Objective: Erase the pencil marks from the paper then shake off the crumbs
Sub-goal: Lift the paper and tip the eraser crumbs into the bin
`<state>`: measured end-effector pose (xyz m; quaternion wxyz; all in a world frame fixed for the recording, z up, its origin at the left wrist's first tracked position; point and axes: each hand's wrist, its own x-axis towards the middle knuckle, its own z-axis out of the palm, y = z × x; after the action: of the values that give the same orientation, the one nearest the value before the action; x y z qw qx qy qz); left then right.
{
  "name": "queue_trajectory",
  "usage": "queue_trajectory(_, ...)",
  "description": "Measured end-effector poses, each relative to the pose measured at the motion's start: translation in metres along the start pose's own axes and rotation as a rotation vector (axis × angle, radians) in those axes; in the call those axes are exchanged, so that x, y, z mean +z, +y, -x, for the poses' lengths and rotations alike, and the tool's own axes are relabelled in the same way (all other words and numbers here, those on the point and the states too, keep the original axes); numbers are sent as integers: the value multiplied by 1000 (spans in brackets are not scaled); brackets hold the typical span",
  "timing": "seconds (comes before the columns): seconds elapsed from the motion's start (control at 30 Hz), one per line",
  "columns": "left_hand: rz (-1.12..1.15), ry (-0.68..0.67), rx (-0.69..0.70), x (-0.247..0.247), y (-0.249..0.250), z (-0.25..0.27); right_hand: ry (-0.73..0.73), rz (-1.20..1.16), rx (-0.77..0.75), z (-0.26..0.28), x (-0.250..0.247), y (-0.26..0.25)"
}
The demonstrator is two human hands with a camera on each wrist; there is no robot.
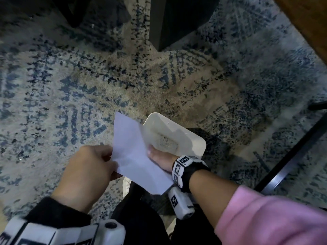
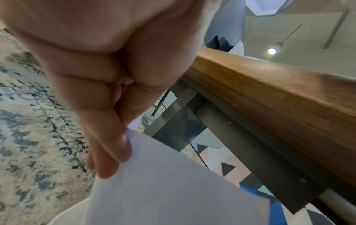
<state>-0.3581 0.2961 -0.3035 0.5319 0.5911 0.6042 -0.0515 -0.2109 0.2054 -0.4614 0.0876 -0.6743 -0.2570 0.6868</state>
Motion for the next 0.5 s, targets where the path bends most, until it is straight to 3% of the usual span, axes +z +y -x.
queue_trajectory(0.1,-12,5,-17,-7,-6,0,167,248,267,-11,-20,14)
queue_trajectory(0.13,-9,10,-22,-7,-8,0,268,237,216,-12,-24,12)
queue_trajectory(0.2,7,16,-40,-6,-10,-1,407,139,-37,-8,-24,-3)
queue_trajectory(0.27,24,3,-48,-5,-12,-3,322,-10,-274,1,-11,-22)
queue_trajectory(0.33,40,-19,-45,-4,-13,-3,138,-169,-303,2,8,-23)
queue_trajectory(0.4,58,-26,-53,-5,-14,-2,66,-65,-89,-8,10,-2)
queue_trajectory(0.5,28,-6,-67,-9,-18,-3,185,230,291,-16,-14,16)
